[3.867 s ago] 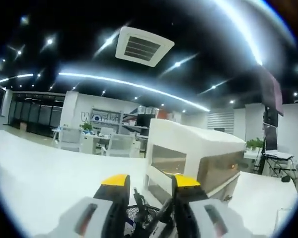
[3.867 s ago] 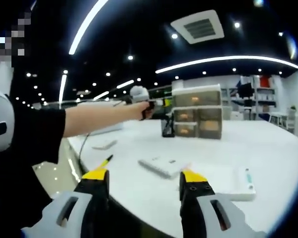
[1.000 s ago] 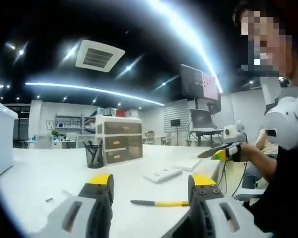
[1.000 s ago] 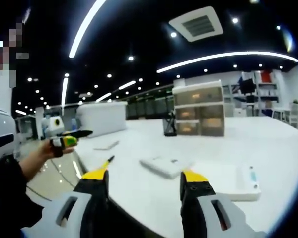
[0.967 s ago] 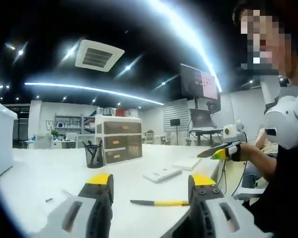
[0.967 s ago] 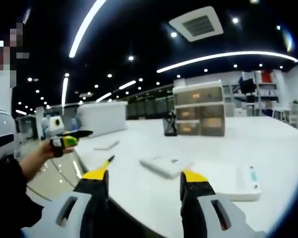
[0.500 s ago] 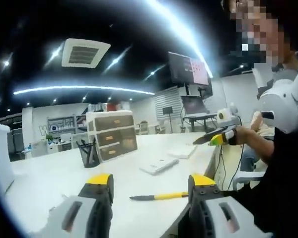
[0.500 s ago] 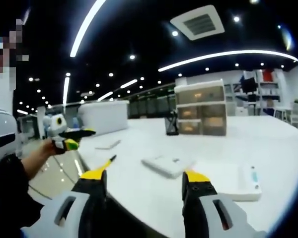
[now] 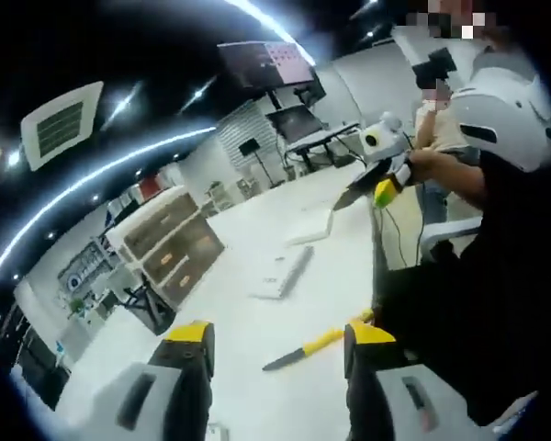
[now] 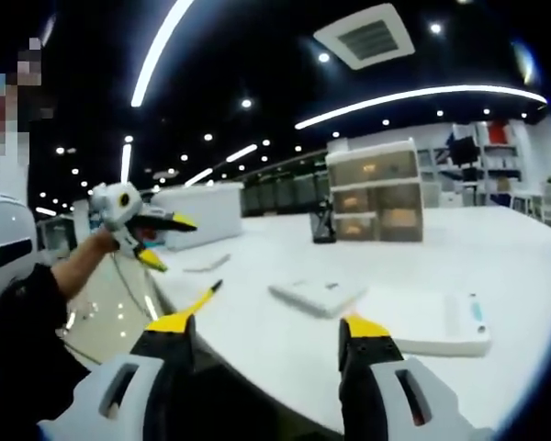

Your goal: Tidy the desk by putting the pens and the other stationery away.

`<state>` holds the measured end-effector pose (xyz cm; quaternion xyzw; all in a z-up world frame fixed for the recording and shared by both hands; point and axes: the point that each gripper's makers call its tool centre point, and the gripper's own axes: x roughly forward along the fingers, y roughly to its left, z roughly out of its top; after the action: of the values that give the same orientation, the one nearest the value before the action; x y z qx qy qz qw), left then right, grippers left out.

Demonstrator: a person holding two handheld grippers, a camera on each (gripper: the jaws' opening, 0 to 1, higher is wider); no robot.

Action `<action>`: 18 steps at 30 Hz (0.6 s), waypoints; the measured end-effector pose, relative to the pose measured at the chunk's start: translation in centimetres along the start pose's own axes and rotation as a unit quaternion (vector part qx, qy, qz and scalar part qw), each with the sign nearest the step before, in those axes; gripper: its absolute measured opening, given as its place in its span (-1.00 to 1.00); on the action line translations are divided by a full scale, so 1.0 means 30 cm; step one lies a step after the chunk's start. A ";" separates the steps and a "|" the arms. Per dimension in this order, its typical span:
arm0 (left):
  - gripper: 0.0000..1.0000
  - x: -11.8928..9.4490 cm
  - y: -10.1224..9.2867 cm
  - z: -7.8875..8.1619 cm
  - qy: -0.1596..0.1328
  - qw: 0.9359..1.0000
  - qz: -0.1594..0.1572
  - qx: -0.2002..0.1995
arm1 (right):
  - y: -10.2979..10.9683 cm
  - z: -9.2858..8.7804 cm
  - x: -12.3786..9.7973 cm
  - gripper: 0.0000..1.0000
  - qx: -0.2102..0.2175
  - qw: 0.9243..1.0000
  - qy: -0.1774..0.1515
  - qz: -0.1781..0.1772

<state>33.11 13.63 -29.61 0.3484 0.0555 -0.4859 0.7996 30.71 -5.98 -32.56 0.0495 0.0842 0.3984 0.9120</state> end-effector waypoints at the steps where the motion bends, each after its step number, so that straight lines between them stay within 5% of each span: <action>1: 0.14 0.009 -0.005 0.006 0.006 1.000 -0.010 0.012 | 0.001 -0.002 -0.001 0.20 0.001 1.000 0.000 0.000; 9: 0.09 0.062 -0.052 -0.013 0.078 0.985 -0.107 0.109 | 0.004 0.002 -0.017 0.22 0.006 1.000 -0.005 0.006; 18: 0.09 0.091 -0.074 -0.032 0.138 0.952 -0.204 0.182 | 0.001 0.001 -0.035 0.22 0.010 1.000 -0.009 0.004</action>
<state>32.96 11.56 -32.62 0.5325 0.1459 -0.5878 0.5913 30.01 -6.72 -32.39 0.0623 0.0794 0.4011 0.9104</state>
